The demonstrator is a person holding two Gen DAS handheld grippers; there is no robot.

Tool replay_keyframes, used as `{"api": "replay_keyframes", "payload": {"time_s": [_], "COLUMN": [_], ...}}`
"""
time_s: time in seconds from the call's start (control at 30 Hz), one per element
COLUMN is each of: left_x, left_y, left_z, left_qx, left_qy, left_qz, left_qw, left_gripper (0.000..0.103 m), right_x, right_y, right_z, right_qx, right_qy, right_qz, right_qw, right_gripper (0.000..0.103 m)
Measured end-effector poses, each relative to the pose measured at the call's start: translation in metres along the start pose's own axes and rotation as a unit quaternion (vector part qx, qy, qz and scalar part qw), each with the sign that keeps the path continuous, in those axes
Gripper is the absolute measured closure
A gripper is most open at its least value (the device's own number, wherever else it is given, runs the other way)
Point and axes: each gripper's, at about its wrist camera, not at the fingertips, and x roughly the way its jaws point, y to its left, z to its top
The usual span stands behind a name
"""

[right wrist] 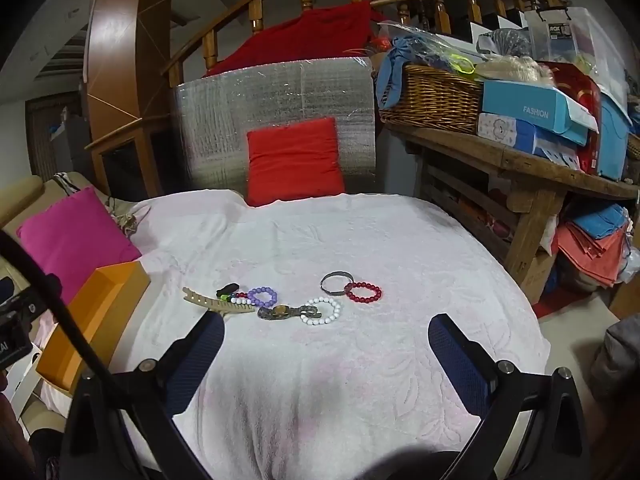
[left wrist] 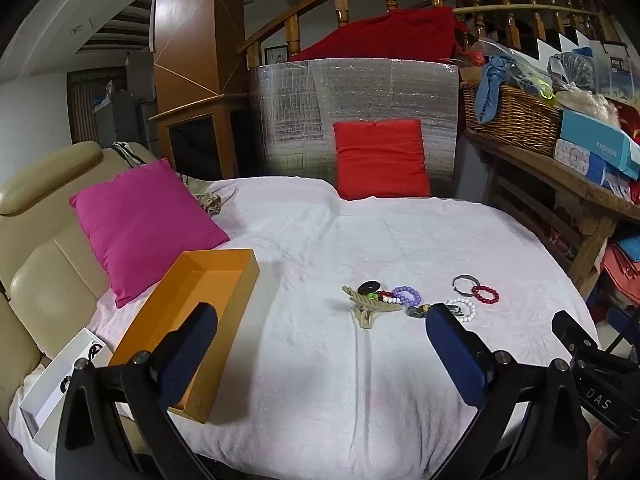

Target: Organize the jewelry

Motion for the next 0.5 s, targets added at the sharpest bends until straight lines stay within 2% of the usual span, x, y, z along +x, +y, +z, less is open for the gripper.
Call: {"api": "replay_keyframes", "payload": {"time_s": [0.1,0.5], "left_x": [0.009,0.015], "left_y": [-0.006,0.013], "left_z": [0.004,0.012], "left_qx": [0.008,0.002], "left_qy": [0.003,-0.001], "left_qz": [0.005,0.011], "left_qw": [0.9999,0.9999], "left_gripper": [0.0,0.0], "right_x": [0.003,0.007], "right_y": [0.0,0.007], "right_z": [0.0,-0.006], "right_qx": [0.002,-0.003], "right_qy": [0.008,0.014], "right_qz": [0.001,0.002], "right_qw": [1.0,1.0], "right_gripper": [0.0,0.0]}}
